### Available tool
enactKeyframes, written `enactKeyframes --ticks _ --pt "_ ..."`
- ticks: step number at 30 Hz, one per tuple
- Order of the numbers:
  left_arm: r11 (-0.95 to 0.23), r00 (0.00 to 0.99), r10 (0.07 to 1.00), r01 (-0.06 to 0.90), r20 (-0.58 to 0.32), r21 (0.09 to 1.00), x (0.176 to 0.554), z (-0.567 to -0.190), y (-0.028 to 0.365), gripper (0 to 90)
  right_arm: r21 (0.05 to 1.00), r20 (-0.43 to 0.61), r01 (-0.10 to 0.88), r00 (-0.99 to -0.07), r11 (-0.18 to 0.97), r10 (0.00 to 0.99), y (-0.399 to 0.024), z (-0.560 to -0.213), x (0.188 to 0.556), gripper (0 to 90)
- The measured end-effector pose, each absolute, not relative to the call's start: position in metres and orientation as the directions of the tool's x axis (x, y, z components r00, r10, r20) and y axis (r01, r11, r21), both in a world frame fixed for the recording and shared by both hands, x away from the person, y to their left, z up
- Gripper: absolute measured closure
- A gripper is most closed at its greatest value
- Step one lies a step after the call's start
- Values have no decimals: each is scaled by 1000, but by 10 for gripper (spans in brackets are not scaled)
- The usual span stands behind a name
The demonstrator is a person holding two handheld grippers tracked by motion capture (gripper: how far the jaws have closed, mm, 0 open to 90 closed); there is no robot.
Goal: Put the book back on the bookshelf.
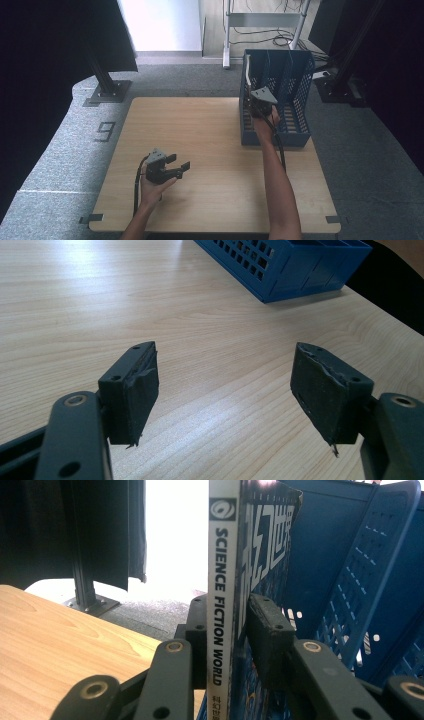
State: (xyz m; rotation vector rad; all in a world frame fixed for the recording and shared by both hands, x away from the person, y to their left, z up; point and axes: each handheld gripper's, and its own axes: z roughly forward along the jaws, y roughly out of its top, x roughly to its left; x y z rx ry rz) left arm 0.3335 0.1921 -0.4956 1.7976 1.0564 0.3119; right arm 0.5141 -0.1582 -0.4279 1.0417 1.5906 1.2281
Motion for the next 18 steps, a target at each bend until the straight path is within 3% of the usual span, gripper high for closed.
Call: enactKeyframes --ticks 13,18 --pt "-145 592 772 520 -233 842 333 -496 190 274 979 -129 114 -303 170 944 -156 -430 511 545" --pt "-153 597 769 521 -230 840 333 -497 188 274 983 -118 98 -295 153 948 -160 -431 507 524"
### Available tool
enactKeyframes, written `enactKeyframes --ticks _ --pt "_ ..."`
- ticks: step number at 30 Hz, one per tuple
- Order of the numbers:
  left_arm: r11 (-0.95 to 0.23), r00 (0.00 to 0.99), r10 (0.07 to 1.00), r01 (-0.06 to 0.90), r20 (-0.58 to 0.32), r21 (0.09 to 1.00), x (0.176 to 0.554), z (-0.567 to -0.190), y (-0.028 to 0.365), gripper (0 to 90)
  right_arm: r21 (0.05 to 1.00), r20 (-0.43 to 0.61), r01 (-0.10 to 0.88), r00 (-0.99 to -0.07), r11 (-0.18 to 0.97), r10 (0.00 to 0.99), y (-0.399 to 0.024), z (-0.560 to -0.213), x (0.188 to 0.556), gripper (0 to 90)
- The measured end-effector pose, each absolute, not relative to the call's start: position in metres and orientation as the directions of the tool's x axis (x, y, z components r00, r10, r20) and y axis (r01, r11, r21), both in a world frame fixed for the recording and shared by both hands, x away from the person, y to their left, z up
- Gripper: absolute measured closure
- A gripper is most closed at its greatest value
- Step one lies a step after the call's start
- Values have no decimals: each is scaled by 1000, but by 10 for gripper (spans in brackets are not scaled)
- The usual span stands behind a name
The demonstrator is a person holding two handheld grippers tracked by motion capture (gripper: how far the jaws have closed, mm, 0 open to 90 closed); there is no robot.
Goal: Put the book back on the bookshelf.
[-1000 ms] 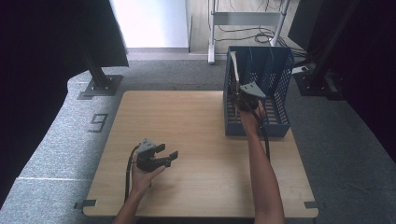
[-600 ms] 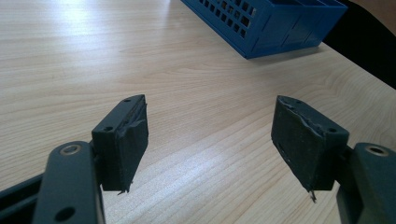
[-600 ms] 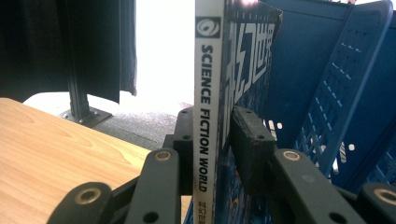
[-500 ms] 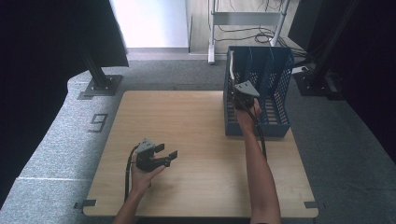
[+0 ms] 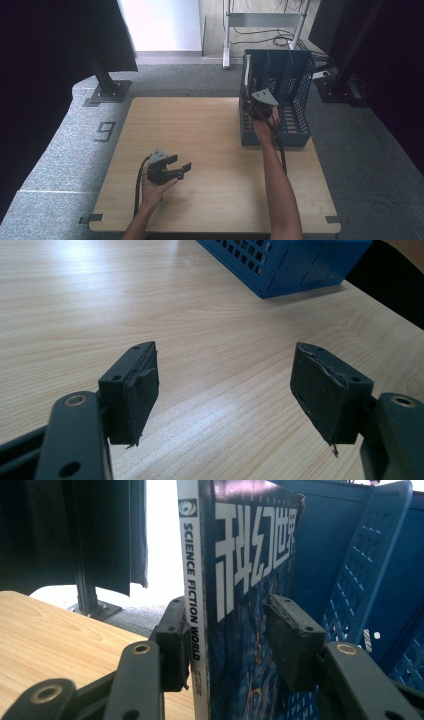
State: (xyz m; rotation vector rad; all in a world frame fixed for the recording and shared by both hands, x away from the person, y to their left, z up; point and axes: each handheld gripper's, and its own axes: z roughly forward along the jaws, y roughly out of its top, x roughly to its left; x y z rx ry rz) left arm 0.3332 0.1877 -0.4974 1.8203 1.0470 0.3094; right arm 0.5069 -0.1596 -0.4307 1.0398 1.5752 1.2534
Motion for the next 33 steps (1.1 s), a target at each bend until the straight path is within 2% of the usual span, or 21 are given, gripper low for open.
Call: enactKeyframes --ticks 15,25,33 --pt "-164 601 766 524 -226 836 333 -500 184 274 990 -75 93 -314 109 946 -164 -426 496 447" --pt "-170 605 765 522 -222 836 332 -500 182 274 995 -45 68 -346 73 937 -164 -416 482 445" --pt "-164 603 765 522 -226 837 333 -499 184 274 995 3 95 -379 35 925 -170 -418 469 445"
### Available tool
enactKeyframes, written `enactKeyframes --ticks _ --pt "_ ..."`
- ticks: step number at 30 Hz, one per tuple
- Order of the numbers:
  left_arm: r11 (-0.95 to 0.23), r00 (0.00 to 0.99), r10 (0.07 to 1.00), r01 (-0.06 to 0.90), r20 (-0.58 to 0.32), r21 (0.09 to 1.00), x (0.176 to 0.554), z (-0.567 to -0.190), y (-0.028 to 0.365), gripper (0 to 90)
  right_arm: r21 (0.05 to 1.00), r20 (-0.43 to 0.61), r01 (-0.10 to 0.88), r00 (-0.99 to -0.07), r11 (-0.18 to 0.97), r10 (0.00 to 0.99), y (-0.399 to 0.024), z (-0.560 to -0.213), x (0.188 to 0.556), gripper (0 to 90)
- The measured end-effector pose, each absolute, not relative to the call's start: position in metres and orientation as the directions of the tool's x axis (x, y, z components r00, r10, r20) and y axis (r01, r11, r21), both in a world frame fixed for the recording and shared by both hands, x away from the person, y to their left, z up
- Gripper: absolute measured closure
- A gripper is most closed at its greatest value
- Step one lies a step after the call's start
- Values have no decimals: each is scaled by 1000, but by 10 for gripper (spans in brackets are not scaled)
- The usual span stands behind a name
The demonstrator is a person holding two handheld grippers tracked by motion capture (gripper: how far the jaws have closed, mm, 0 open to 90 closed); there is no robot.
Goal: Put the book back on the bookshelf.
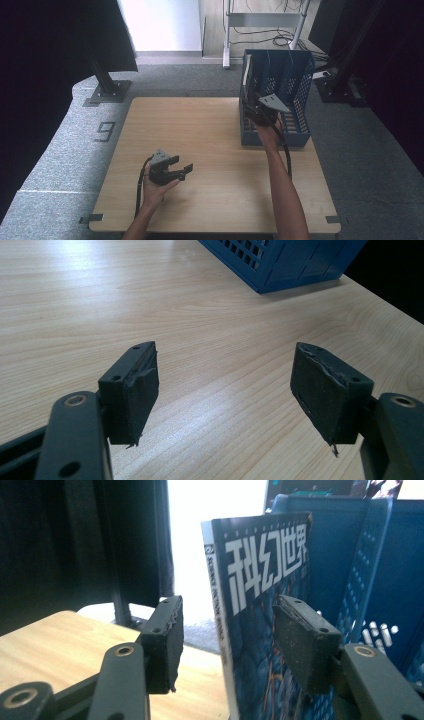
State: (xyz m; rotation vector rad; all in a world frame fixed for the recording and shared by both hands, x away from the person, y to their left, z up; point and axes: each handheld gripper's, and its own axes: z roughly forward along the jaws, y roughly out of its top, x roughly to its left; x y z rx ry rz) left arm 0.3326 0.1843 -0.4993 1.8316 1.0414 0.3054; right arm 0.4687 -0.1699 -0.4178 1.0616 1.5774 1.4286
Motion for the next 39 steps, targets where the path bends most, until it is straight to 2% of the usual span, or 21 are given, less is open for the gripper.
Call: enactKeyframes --ticks 9,15,30,39 --pt "-162 600 768 519 -223 839 332 -498 186 274 997 23 81 -432 13 902 -175 -416 442 460" --pt "-156 595 772 520 -225 840 333 -497 188 274 994 35 106 -453 15 891 -174 -418 424 460" --pt "-143 587 776 521 -231 841 333 -495 193 274 987 67 161 -501 17 863 -182 -438 378 462" --pt "-139 583 778 524 -235 841 334 -495 196 274 979 53 194 -519 57 853 -188 -461 355 461"
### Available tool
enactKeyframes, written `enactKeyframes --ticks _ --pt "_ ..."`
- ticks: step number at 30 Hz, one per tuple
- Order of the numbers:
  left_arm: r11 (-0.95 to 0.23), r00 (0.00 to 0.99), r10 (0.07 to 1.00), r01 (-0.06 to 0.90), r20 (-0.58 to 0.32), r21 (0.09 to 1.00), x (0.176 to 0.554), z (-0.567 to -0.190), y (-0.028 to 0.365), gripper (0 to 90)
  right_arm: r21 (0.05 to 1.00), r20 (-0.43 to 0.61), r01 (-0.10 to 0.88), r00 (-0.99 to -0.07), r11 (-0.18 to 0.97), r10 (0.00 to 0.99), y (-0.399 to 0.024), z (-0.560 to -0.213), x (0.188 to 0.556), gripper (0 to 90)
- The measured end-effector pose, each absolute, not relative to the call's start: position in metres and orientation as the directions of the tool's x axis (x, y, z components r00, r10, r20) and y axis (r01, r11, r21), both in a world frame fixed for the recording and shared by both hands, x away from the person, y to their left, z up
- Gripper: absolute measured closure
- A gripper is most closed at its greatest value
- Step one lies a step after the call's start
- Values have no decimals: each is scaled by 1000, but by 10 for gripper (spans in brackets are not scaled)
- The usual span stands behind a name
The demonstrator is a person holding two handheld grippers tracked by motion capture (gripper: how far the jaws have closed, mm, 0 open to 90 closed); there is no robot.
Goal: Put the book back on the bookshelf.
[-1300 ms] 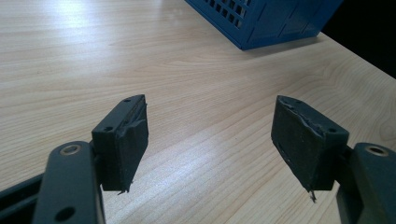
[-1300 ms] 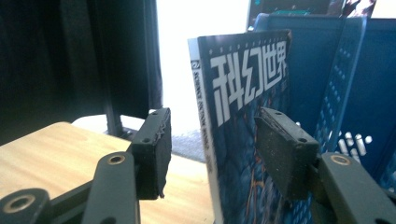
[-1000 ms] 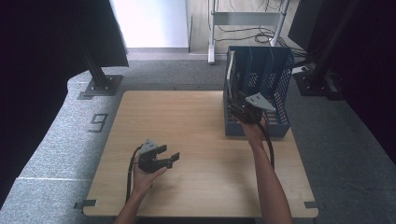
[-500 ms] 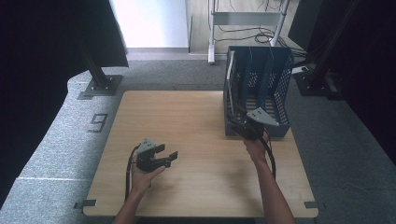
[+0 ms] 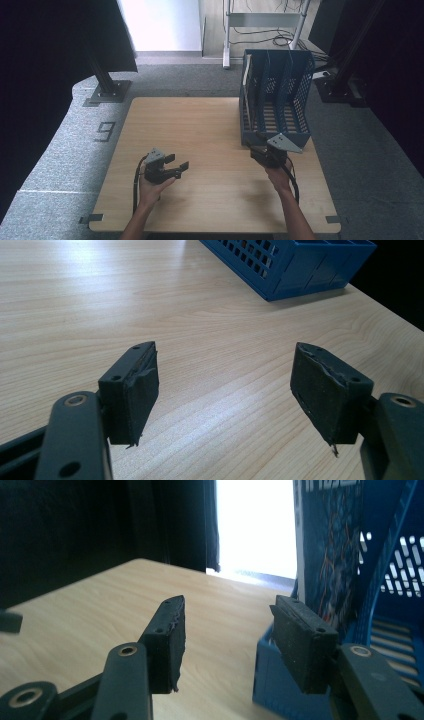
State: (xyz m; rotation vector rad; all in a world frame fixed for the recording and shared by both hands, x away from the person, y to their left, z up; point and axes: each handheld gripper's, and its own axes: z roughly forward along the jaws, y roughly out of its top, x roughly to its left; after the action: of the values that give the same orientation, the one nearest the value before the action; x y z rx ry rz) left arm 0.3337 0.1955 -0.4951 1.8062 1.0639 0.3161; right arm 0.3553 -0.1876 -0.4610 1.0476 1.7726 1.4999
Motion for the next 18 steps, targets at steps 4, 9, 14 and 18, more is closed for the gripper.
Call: enactKeyframes --ticks 4,9,14,18 --pt "-142 583 777 528 -236 837 334 -496 195 274 974 56 216 -528 70 847 -189 -474 348 458" --pt "-143 584 777 528 -235 837 334 -496 194 274 965 58 246 -533 89 844 -190 -490 341 457" --pt "-147 585 777 528 -233 836 335 -496 194 274 951 67 289 -537 109 841 -190 -506 337 456" --pt "-152 588 775 529 -231 835 335 -497 193 274 938 60 318 -540 138 839 -189 -516 335 451"
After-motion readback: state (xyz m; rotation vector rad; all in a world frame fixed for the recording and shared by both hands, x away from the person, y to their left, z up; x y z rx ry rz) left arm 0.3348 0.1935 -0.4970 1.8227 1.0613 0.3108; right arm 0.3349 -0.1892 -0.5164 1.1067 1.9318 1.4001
